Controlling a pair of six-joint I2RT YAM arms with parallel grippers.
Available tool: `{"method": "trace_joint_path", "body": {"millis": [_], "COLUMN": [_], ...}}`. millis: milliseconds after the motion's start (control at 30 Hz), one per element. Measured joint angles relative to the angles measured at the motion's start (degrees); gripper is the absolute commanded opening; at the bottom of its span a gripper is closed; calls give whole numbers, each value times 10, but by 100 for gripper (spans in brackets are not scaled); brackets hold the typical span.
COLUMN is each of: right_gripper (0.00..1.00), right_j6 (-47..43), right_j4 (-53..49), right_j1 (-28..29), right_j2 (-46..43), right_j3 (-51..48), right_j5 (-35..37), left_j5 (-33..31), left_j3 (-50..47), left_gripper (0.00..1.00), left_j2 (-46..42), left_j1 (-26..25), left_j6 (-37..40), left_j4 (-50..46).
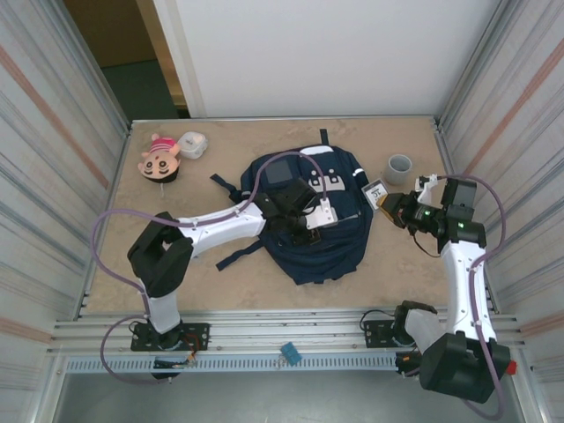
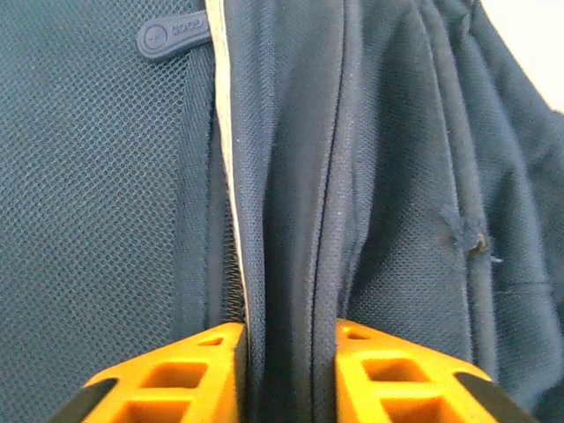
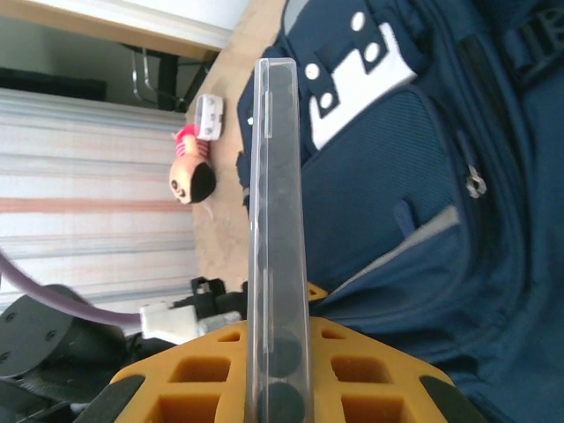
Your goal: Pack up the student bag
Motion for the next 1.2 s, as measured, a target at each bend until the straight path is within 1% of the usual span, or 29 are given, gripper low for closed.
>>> {"method": "trace_joint_path", "body": {"millis": [33,100,233,300,433,500,533,633,733,833,867,967,1067,1200], "right_gripper": [13,13,13,13,14,15,15,16,16,17,18,18,17,18], "right_j6": [0,0,-2,-6,-16,-12,-5,35,106,183,207,261,302,334], "right_j4": [-7,-18,-45,-71,-113,-120,-117,-79,-2,105,143,245,344,452], "right_j1": [-5,-17,-47,-54,-55,-43,-33,33,119,206,234,294,332,361], "right_j2": [-4,-14,-44,-60,-80,-92,-98,-122,-133,-120,-109,-62,7,108], "right_j3": [0,0,0,2,6,3,-2,-44,-105,-163,-178,-202,-203,-202], "right_j5": [6,17,40,58,71,70,68,63,72,106,122,167,203,247], "left_j5": [-7,-14,-13,-3,35,49,54,65,73,80,82,90,95,101], "left_j3": [0,0,3,8,20,25,28,38,47,53,55,61,61,63], "left_gripper": [6,2,1,0,0,0,0,0,0,0,0,0,0,0], "left_j2": [-7,-23,-62,-78,-91,-93,-93,-93,-93,-93,-92,-89,-89,-89], "left_j1": [1,4,16,31,68,83,88,96,98,101,102,104,106,108], "left_j6": [-8,-24,-70,-103,-170,-197,-206,-225,-238,-251,-254,-266,-273,-280], "left_j4": [4,10,13,20,33,41,42,42,43,43,44,48,54,56]}}
